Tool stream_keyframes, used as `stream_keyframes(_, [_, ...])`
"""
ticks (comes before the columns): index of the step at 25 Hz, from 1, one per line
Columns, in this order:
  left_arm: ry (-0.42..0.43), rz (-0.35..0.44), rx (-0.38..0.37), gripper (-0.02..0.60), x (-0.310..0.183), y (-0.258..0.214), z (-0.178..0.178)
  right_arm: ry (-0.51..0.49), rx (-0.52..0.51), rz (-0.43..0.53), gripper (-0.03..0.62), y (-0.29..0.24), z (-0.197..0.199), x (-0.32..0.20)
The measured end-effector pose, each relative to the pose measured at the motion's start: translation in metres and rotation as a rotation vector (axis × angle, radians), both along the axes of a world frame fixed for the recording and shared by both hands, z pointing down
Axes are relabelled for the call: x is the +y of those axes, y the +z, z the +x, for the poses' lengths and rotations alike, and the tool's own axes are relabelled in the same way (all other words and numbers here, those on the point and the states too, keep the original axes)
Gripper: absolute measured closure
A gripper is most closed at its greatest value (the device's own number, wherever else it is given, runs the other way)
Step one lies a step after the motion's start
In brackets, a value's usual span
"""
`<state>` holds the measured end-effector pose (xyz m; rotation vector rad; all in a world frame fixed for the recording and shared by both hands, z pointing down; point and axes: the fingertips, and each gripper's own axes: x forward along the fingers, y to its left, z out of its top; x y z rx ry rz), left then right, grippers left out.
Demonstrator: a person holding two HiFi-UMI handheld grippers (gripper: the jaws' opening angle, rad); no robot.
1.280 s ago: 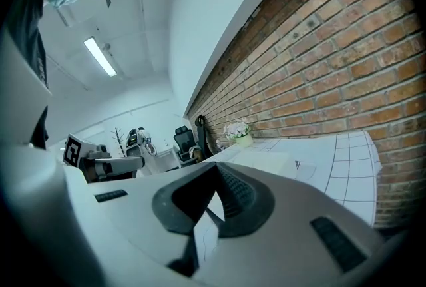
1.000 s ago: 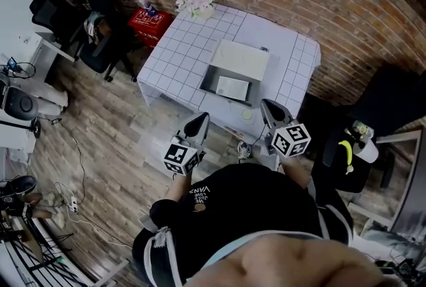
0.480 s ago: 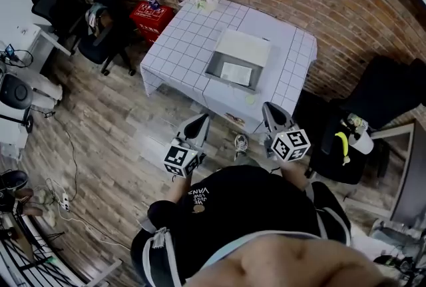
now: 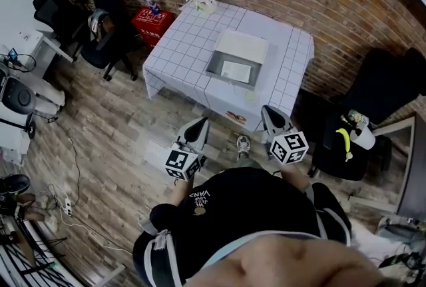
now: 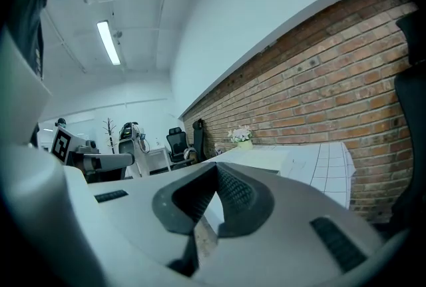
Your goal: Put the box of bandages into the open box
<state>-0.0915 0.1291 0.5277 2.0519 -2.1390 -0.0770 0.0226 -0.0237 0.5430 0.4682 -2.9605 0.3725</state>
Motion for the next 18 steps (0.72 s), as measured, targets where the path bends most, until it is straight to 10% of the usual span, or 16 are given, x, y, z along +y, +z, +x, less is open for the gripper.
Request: stream_keyframes(18, [-0.002, 0.000, -0.006, 0.571, 0.001, 0.001, 0.012, 0.006, 0.002, 0.002, 0.600, 0.002, 0.013, 0.000])
